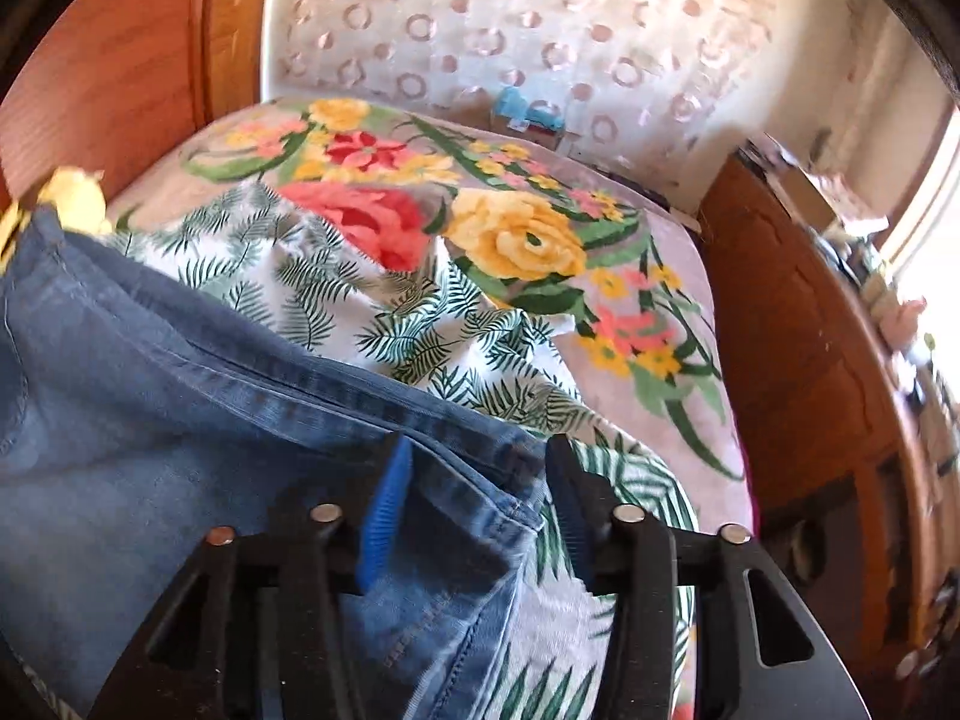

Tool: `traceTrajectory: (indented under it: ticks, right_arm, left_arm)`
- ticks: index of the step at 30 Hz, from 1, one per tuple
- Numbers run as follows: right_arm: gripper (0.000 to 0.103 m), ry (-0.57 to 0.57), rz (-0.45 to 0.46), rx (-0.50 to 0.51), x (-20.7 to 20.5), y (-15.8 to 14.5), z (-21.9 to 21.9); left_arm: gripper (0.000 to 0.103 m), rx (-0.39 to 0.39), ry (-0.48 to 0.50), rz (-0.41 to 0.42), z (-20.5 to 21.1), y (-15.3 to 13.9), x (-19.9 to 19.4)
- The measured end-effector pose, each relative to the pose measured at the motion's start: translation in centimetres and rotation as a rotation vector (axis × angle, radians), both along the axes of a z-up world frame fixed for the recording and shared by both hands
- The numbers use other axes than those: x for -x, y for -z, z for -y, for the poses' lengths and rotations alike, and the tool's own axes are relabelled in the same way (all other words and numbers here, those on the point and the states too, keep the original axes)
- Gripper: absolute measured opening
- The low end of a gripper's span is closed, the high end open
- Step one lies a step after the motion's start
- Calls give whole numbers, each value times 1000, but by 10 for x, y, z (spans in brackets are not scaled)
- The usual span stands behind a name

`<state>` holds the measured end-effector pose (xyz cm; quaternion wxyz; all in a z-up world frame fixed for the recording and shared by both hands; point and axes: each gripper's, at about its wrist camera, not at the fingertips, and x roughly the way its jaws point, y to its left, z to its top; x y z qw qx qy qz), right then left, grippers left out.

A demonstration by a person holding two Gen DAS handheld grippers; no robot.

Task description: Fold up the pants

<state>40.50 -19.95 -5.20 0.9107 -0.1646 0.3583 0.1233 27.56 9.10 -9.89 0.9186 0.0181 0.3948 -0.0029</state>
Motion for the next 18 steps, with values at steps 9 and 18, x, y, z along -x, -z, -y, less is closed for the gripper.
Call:
traceTrajectory:
  ticks: [9,18]
  right_arm:
    - [50,-44,-59,-140,44,17,43]
    - [47,8,-131,-149,2,23,48]
  left_arm:
    - [78,-16,-1,-5,2,1,1]
    - [78,-18,-4,-5,2,1,0]
